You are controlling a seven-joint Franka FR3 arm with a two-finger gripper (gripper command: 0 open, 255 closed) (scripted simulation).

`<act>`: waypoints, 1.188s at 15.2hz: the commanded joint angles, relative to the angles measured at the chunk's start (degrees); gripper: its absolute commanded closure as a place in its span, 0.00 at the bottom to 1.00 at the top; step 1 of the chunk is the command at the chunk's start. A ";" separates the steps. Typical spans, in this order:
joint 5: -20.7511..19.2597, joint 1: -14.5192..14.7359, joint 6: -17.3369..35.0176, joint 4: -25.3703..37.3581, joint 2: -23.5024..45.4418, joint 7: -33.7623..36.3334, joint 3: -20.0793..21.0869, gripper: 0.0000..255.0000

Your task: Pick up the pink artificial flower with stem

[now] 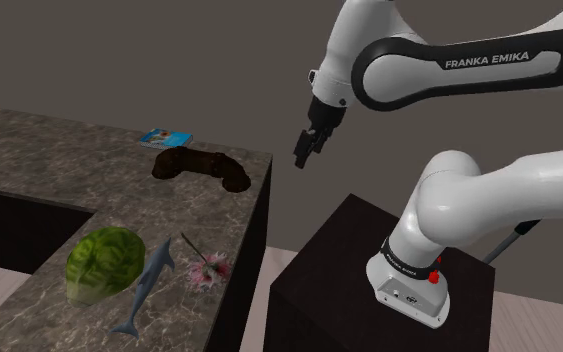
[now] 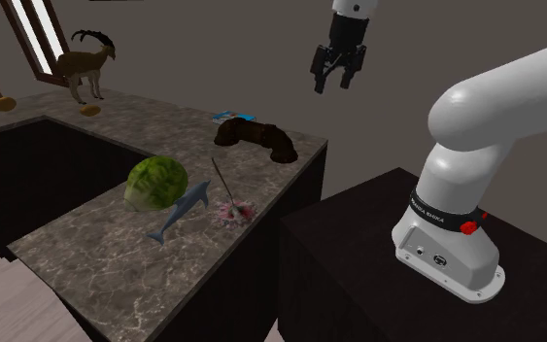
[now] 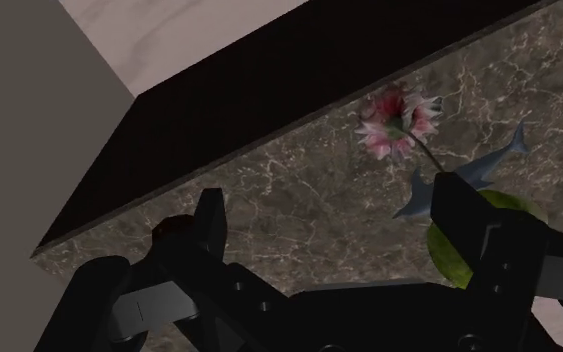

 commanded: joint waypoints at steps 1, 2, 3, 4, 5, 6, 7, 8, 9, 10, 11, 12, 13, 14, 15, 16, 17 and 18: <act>0.78 1.27 6.71 -3.83 0.12 -0.47 0.81 0.00; 1.27 2.02 10.35 -5.48 0.92 -0.55 1.38 0.00; 1.76 2.81 14.14 -7.01 2.00 -0.61 1.95 0.00; 2.26 3.60 18.11 -8.41 3.38 -0.67 2.54 0.00; 2.74 4.40 22.25 -9.66 5.09 -0.73 3.14 0.00; 3.22 5.20 26.58 -10.75 7.13 -0.77 3.73 0.00; 3.67 5.98 31.08 -11.68 9.53 -0.81 4.33 0.00; 4.08 6.73 35.75 -12.42 12.29 -0.83 4.92 0.00; 4.21 6.91 35.94 -12.70 11.96 -0.62 5.09 0.00; 4.19 6.88 36.16 -12.70 12.14 -0.68 5.06 0.00; 4.17 6.84 36.03 -12.70 11.98 -0.75 5.00 0.00; 4.17 6.85 35.90 -12.70 11.81 -0.74 5.00 0.00; 4.17 6.86 35.83 -12.67 11.77 -0.72 5.01 0.00; 5.36 7.91 65.47 -12.53 34.83 -0.81 10.36 0.00; 6.01 6.27 70.24 -11.81 39.11 -1.25 13.02 0.00; 7.49 3.33 74.85 -10.86 43.42 -2.40 17.16 0.00; 11.58 0.27 79.33 -9.59 47.90 -5.74 22.04 0.00; 15.89 -4.78 83.75 -8.06 52.57 -9.68 28.82 0.00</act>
